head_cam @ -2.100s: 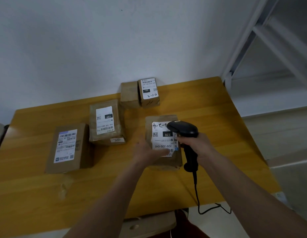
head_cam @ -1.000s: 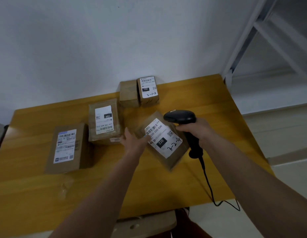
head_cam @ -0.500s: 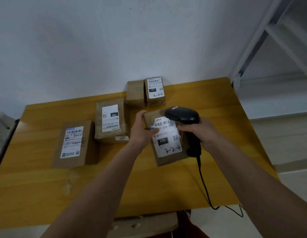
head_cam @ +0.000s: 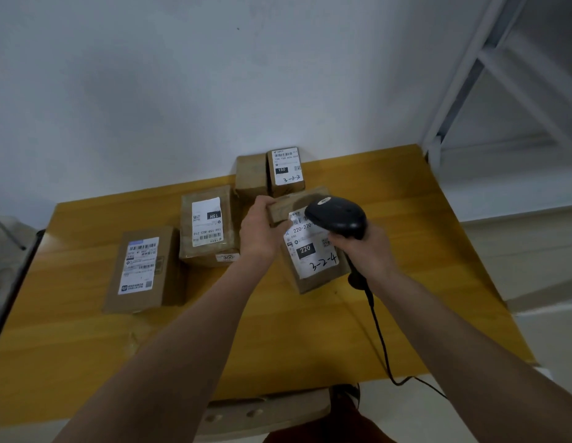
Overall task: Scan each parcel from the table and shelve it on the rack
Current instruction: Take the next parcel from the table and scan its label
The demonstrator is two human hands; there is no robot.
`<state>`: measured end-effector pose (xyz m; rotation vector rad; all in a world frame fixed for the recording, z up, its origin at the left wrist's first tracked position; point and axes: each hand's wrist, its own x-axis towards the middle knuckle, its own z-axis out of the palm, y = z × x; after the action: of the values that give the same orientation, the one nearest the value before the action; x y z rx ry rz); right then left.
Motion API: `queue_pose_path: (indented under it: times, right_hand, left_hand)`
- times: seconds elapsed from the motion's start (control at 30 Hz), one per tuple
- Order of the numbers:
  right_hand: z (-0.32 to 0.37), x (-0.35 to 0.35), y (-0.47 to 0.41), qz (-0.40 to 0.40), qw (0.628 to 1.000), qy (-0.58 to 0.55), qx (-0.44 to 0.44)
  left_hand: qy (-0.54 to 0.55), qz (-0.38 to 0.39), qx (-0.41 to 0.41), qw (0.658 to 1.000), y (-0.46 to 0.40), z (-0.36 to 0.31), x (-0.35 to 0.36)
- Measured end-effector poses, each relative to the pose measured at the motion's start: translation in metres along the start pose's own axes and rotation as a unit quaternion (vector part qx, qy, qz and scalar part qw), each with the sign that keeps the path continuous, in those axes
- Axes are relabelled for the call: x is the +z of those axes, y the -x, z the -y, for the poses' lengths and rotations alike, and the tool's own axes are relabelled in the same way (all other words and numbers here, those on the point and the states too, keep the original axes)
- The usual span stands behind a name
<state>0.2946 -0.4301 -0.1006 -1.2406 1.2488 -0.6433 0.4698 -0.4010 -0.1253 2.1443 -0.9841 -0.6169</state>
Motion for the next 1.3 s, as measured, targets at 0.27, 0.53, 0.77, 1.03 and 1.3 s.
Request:
queue_pose_path:
  times: [0.27, 0.53, 0.77, 1.03, 1.3]
  right_hand:
    - [-0.008, -0.007, 0.024, 0.003, 0.999, 0.034, -0.014]
    - [-0.020, -0.019, 0.036, 0.005, 0.996, 0.085, 0.004]
    - [-0.020, -0.024, 0.042, -0.002, 0.994, 0.106, -0.008]
    - [-0.016, -0.026, 0.043, -0.008, 0.998, 0.068, -0.003]
    - [-0.015, -0.031, 0.009, -0.103, 0.983, -0.127, 0.090]
  left_hand:
    - [-0.018, 0.000, 0.008, 1.000, 0.002, -0.004, 0.003]
    - [-0.010, 0.029, -0.001, 1.000, -0.005, -0.006, -0.012]
    - [0.021, 0.040, -0.014, 0.999, -0.006, -0.007, -0.013]
    - [0.009, 0.043, 0.000, 0.999, -0.008, -0.004, -0.012]
    - [0.051, 0.040, 0.050, 0.997, 0.012, 0.010, -0.003]
